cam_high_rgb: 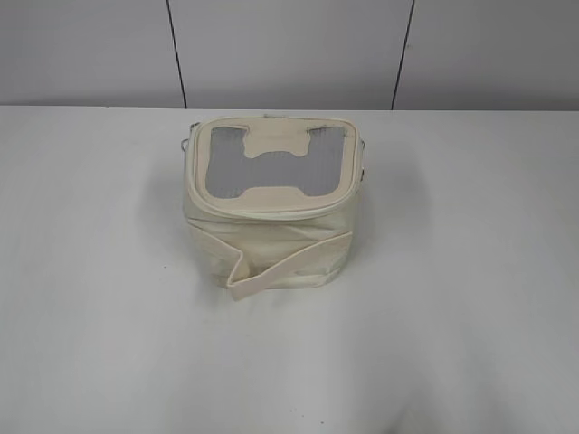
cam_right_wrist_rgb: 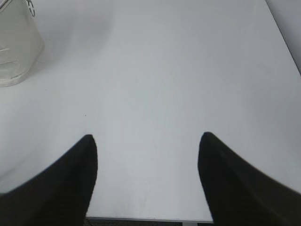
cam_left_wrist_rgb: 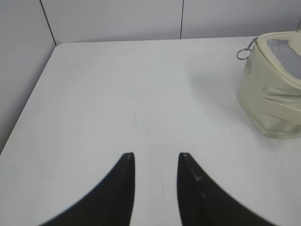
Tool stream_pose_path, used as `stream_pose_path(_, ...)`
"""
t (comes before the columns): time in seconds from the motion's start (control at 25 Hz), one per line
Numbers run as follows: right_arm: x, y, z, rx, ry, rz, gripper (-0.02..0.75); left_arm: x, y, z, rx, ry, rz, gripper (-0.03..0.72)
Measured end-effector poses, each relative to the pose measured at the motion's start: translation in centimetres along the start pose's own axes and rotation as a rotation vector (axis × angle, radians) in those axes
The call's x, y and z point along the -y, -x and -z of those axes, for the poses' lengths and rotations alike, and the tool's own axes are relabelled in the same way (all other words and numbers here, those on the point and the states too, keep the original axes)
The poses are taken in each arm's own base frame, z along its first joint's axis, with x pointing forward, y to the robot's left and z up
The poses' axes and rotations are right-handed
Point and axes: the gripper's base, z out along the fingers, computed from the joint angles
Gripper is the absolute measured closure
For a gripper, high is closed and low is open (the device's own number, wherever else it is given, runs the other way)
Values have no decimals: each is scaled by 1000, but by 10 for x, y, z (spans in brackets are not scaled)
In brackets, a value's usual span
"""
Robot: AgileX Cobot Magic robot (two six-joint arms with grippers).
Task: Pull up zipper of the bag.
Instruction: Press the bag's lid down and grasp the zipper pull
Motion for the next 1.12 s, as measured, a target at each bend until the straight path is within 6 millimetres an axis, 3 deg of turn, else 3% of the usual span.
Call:
stream_pose_path(1.0,-2,0,0,4,27,-16,211,0,0,0,0,0,0,449)
stream_pose_path(1.12,-8,10,-4,7,93,-31,211,0,0,0,0,0,0,449)
